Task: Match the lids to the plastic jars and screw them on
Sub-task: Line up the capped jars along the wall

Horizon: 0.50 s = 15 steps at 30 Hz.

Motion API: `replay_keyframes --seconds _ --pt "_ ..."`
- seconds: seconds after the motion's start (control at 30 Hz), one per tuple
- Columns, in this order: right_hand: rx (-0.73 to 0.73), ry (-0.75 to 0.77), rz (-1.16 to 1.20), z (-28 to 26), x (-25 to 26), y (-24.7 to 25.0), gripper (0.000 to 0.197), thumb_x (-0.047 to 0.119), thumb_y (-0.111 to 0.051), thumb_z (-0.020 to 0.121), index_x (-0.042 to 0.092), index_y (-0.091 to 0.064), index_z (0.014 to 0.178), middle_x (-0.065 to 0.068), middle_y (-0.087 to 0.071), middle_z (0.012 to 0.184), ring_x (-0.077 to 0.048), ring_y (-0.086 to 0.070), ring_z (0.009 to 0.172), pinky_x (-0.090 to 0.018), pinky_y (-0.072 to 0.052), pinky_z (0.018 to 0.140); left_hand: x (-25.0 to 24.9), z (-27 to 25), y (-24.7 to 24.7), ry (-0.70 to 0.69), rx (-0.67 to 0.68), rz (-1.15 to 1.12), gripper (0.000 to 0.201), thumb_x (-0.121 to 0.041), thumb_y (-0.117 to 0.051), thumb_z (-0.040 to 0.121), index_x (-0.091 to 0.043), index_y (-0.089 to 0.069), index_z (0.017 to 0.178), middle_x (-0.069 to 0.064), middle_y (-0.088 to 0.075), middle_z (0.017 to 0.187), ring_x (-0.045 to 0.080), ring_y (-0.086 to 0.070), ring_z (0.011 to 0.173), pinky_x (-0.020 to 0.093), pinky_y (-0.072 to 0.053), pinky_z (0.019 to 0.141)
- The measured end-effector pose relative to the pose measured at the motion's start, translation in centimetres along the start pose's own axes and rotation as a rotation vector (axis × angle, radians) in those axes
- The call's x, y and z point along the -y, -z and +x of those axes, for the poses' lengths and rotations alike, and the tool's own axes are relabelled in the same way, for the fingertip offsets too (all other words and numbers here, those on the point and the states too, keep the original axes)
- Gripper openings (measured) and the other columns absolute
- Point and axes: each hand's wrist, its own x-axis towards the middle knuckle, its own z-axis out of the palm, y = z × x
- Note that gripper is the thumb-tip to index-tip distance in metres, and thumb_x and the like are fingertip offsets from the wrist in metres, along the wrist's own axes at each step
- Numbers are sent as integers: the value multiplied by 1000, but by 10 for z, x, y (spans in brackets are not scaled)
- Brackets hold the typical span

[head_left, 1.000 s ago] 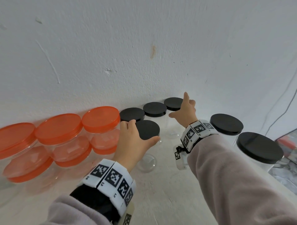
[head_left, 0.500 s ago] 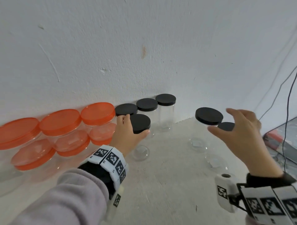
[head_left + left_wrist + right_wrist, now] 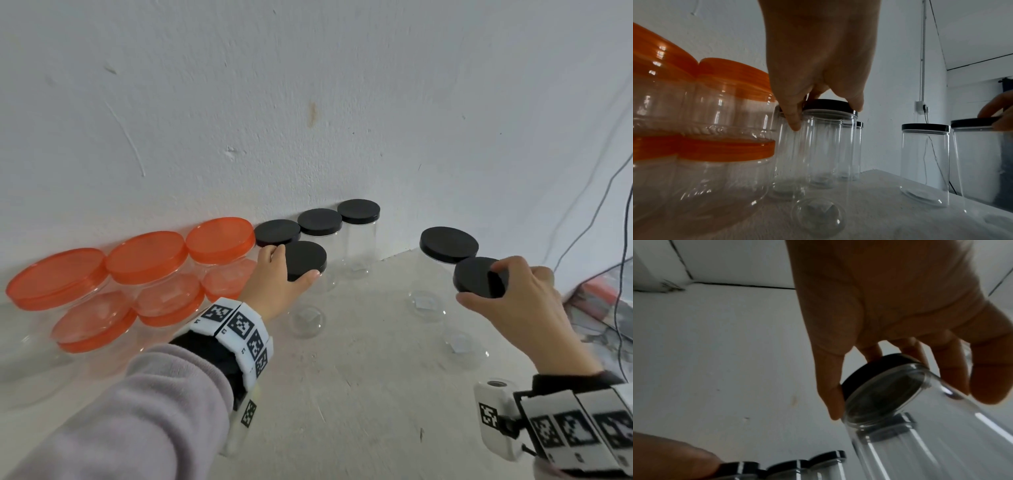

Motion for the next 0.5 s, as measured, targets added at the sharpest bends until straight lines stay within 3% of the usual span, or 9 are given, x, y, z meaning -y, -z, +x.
replay_keyframes --seconds 0.2,0.33,0.5 --pt "89 186 118 -2 42 -11 52 41 -76 69 35 -45 111 6 -34 112 -22 -42 104 -32 -38 78 3 1 6 -23 33 -2 76 -51 -52 91 -7 -24 146 6 -26 148 17 -33 132 17 -24 91" --pt "185 289 139 26 80 -39 54 37 -77 72 27 -49 117 3 -38 112 -20 -43 104 -28 -35 79 3 0 10 -33 52 40 77 -51 -52 92 -8 -22 148 7 -26 151 18 -31 136 20 -27 98" --pt "341 398 97 54 102 -78 59 35 -76 74 24 -46 124 2 -35 115 -20 -44 106 -25 -40 80 4 1 16 -55 54 29 69 -51 -57 89 -13 -35 142 5 -38 141 17 -43 124 23 -34 93"
